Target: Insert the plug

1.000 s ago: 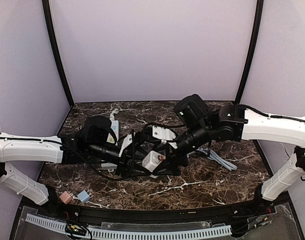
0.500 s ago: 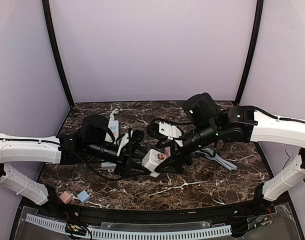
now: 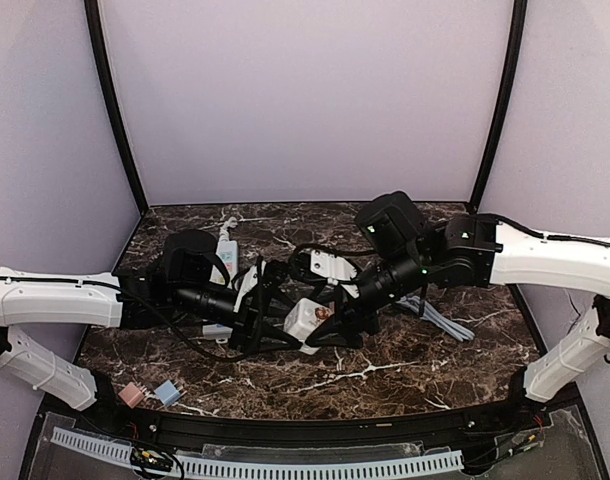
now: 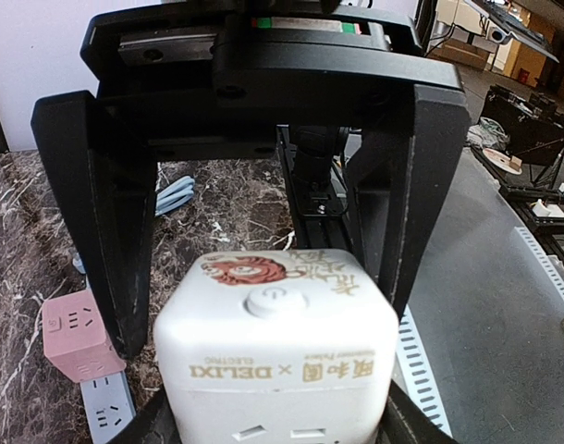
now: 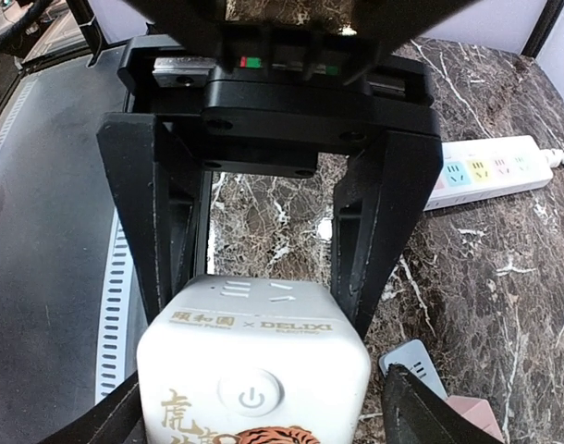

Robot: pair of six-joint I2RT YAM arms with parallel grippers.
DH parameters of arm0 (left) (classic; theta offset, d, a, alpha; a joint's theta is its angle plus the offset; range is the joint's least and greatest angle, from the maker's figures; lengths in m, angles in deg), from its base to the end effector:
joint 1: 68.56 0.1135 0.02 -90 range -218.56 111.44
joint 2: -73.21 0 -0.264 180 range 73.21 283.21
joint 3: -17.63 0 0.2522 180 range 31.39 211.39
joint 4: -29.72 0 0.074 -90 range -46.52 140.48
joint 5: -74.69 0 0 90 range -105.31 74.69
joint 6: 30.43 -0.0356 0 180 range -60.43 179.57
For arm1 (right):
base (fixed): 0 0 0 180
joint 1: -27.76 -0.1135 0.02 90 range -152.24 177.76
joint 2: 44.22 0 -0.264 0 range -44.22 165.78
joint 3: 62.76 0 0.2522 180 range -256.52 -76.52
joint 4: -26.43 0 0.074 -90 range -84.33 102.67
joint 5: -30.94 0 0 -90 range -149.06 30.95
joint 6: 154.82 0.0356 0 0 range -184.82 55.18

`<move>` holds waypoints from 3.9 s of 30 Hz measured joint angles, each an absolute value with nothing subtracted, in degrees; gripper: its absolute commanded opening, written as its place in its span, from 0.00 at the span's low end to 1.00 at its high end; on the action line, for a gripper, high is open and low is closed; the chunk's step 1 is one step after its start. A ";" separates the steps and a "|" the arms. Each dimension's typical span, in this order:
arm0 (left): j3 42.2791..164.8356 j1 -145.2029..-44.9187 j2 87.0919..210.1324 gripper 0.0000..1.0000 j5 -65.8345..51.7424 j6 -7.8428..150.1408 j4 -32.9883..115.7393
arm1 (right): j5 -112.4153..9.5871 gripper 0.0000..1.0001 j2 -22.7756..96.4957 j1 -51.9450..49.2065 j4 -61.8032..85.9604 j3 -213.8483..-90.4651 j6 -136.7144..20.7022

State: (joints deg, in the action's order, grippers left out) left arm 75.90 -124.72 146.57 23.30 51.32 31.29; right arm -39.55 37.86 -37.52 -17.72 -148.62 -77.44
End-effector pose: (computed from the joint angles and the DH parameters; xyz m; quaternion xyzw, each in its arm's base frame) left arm 0.1405 -0.2495 0.2716 0.5705 0.5353 -0.4712 0.4074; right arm 0.1219 0.2931 0.3219 -0.6176 0.6510 0.3213 0.3025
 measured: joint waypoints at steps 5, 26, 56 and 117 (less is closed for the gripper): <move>75.90 -124.72 146.57 0.01 23.02 51.01 31.40 | -38.98 0.63 38.30 -37.52 -17.74 -148.73 -76.98; 68.86 -124.72 142.22 0.99 14.67 51.58 28.32 | -42.54 0.00 38.69 -37.54 -15.38 -144.18 -73.60; 58.55 -124.72 157.91 0.97 -0.32 56.39 8.17 | -80.25 0.00 28.90 -36.99 -15.51 -138.00 -44.26; 79.11 -136.04 183.09 0.38 -25.04 76.72 13.33 | -87.81 0.00 15.57 -36.25 -21.30 -130.00 -38.43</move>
State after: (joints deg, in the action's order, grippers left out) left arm 79.11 -136.04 183.09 -25.04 76.72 13.33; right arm -87.81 15.57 -36.25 -21.30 -130.00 -38.43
